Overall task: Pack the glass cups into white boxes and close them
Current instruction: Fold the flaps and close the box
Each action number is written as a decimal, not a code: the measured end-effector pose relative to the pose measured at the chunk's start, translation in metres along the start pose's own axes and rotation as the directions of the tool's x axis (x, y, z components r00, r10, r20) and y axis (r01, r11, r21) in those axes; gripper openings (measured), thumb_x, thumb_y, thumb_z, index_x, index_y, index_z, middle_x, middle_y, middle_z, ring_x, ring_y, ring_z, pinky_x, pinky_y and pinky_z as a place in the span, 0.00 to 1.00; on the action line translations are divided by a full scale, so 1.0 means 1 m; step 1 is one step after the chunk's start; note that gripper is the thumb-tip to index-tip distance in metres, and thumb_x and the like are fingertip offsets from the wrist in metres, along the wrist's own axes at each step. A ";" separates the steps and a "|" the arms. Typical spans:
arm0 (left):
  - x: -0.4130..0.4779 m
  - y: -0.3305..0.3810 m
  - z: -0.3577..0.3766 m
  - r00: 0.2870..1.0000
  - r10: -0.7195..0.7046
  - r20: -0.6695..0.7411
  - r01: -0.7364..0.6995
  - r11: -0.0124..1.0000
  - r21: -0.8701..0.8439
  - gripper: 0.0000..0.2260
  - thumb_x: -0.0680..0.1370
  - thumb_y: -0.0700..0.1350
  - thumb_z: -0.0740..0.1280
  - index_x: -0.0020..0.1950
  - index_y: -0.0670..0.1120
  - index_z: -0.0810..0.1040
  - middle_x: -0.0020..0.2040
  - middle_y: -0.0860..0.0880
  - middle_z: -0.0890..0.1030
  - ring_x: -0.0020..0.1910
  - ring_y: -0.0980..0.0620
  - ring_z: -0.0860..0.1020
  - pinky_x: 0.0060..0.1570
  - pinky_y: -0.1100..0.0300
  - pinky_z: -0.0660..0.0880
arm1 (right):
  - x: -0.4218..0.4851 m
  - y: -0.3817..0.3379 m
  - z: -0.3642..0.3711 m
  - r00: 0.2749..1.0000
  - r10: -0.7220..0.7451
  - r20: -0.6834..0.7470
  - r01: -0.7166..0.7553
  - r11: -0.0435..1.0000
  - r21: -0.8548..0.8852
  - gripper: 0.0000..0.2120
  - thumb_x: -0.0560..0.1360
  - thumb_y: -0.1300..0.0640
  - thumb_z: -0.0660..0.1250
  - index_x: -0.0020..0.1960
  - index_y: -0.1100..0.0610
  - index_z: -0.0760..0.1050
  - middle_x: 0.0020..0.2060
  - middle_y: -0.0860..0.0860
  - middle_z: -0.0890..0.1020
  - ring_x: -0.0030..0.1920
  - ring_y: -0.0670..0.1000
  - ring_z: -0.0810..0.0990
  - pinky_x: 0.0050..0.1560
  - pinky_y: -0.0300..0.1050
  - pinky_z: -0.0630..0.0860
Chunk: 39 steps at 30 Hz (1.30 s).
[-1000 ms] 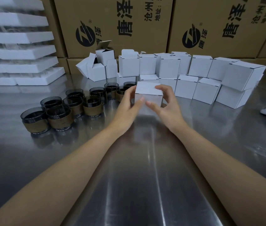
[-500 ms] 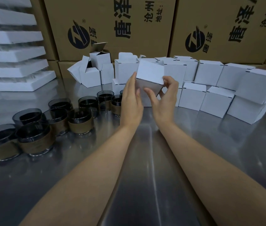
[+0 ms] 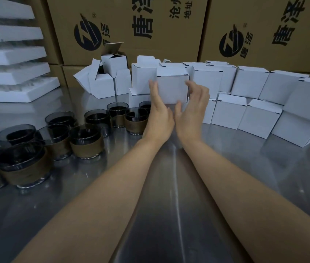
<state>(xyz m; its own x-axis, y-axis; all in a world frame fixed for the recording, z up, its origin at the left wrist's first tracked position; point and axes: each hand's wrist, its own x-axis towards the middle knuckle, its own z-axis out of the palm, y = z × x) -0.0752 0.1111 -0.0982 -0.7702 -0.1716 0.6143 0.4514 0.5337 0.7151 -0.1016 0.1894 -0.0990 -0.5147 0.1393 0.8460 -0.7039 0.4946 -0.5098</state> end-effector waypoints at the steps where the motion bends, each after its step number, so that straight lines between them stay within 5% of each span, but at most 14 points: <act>1: 0.000 -0.001 0.000 1.000 0.004 0.012 -0.004 1.000 0.028 0.33 0.82 0.36 0.58 0.78 0.39 0.38 0.79 0.41 0.42 0.79 0.48 0.48 0.76 0.56 0.51 | 0.000 -0.001 0.000 0.999 -0.026 0.027 0.027 0.999 -0.031 0.23 0.70 0.74 0.60 0.63 0.64 0.73 0.56 0.60 0.74 0.56 0.58 0.73 0.58 0.53 0.72; 6: 0.002 -0.006 0.000 0.997 0.020 0.068 -0.026 0.996 0.085 0.34 0.82 0.36 0.57 0.77 0.41 0.35 0.79 0.45 0.38 0.79 0.52 0.42 0.75 0.64 0.43 | 0.001 0.006 0.001 0.983 -0.011 0.185 0.037 0.990 -0.139 0.27 0.70 0.74 0.58 0.66 0.60 0.74 0.60 0.56 0.75 0.60 0.55 0.72 0.53 0.48 0.74; 14: 0.004 -0.011 0.000 0.990 0.006 0.138 -0.020 0.995 0.099 0.31 0.83 0.36 0.55 0.78 0.43 0.38 0.80 0.46 0.42 0.79 0.53 0.44 0.77 0.57 0.47 | -0.001 0.008 0.001 0.973 -0.052 0.225 0.092 0.981 -0.172 0.22 0.75 0.69 0.61 0.68 0.58 0.73 0.65 0.53 0.74 0.63 0.53 0.72 0.56 0.46 0.71; 19: 0.005 -0.016 0.001 0.988 -0.009 0.154 -0.009 0.993 0.114 0.30 0.83 0.35 0.56 0.79 0.42 0.42 0.80 0.47 0.45 0.79 0.54 0.45 0.76 0.60 0.45 | 0.004 0.009 0.008 0.967 0.135 0.214 -0.124 0.990 -0.068 0.14 0.79 0.51 0.59 0.63 0.49 0.74 0.59 0.44 0.76 0.57 0.45 0.74 0.59 0.46 0.71; 23: 0.005 -0.016 0.002 0.998 -0.014 0.066 0.012 0.999 0.030 0.31 0.81 0.33 0.58 0.79 0.42 0.45 0.80 0.49 0.48 0.74 0.64 0.48 0.67 0.79 0.44 | -0.002 0.009 0.002 0.969 0.025 0.246 0.003 0.994 -0.113 0.17 0.74 0.66 0.59 0.59 0.55 0.78 0.58 0.46 0.75 0.56 0.45 0.74 0.52 0.42 0.72; 27: 0.002 -0.013 0.001 0.998 0.056 -0.023 -0.055 0.997 0.055 0.29 0.80 0.31 0.57 0.79 0.41 0.51 0.79 0.47 0.54 0.73 0.63 0.52 0.66 0.80 0.47 | -0.002 0.007 0.000 0.951 -0.042 0.305 0.072 0.994 -0.087 0.12 0.69 0.66 0.57 0.43 0.60 0.80 0.42 0.54 0.81 0.44 0.55 0.77 0.42 0.50 0.72; 30: -0.007 -0.002 -0.007 0.993 0.079 -0.085 -0.079 0.997 -0.001 0.25 0.77 0.28 0.55 0.74 0.39 0.64 0.72 0.45 0.67 0.70 0.55 0.66 0.70 0.69 0.59 | -0.005 0.002 -0.001 0.929 -0.046 0.367 0.082 0.993 -0.083 0.09 0.66 0.68 0.58 0.37 0.64 0.78 0.35 0.59 0.81 0.39 0.60 0.77 0.37 0.53 0.71; 33: -0.023 0.012 -0.018 0.986 0.100 -0.137 -0.108 0.993 -0.047 0.21 0.70 0.26 0.53 0.58 0.35 0.77 0.56 0.42 0.78 0.54 0.55 0.75 0.59 0.70 0.69 | -0.017 -0.016 -0.005 0.924 -0.052 0.378 0.071 0.997 -0.037 0.09 0.65 0.67 0.57 0.34 0.64 0.76 0.30 0.61 0.78 0.31 0.57 0.73 0.32 0.47 0.63; 39: -0.051 0.031 -0.039 0.982 -0.002 -0.189 -0.002 1.000 -0.020 0.17 0.69 0.24 0.56 0.50 0.33 0.81 0.47 0.40 0.82 0.47 0.47 0.79 0.50 0.68 0.72 | -0.036 -0.043 -0.018 0.905 0.053 0.421 -0.065 0.998 0.015 0.09 0.67 0.72 0.60 0.33 0.64 0.76 0.29 0.59 0.78 0.32 0.58 0.75 0.34 0.56 0.74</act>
<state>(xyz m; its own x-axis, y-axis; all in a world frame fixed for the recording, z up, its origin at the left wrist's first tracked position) -0.0043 0.1038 -0.0948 -0.6721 -0.3261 0.6648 0.4617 0.5174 0.7205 -0.0441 0.1786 -0.1051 -0.7093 -0.2090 0.6732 -0.6762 0.4715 -0.5661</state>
